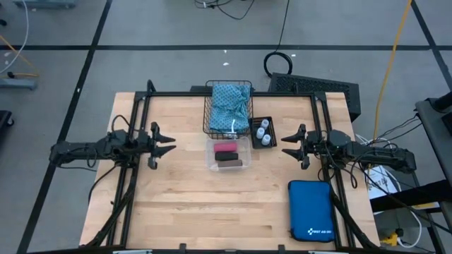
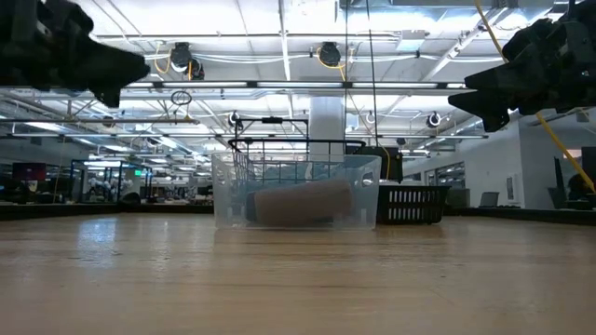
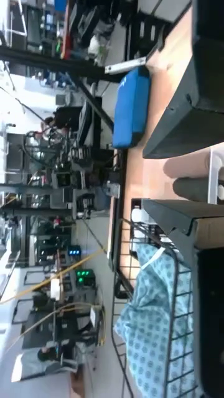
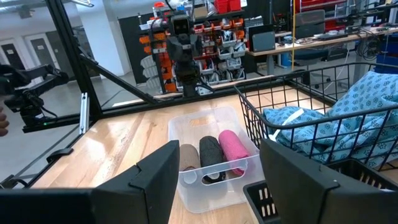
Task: Pick & Place Medicine items
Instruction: Return to Home Position
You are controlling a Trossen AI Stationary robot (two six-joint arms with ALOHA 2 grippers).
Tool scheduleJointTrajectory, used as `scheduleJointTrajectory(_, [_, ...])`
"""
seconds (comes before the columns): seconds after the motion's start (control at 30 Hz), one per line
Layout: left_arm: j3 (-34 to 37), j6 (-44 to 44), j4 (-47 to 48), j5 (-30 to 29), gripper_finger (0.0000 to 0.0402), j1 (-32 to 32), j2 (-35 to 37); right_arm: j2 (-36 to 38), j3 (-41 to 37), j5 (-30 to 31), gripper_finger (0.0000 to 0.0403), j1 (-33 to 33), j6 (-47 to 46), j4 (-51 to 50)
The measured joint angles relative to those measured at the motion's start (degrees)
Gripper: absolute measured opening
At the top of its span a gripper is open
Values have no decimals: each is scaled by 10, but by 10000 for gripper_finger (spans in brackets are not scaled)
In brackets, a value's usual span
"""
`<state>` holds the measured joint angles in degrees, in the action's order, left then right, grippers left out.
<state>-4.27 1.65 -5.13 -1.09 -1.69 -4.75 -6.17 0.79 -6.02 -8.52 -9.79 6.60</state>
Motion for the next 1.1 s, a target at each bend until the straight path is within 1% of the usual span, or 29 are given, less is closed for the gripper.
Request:
scheduleJointTrajectory(0.1, [36, 1, -39, -5, 122, 0, 0, 0, 0, 0, 212, 0, 0, 0])
scheduleJointTrajectory(0.37, [34, 0, 3, -5, 122, 0, -3, 0, 0, 0, 212, 0, 0, 0])
scheduleJointTrajectory(0.47, [34, -12, 19, -21, 122, -1, -3, 0, 0, 0, 212, 0, 0, 0])
scheduleJointTrajectory(0.57, [34, -10, 20, -35, 122, -1, -3, 0, 0, 0, 212, 0, 0, 0])
scheduleJointTrajectory(1.1, [34, -14, 20, -35, 122, -1, -3, 0, 0, 0, 212, 0, 0, 0])
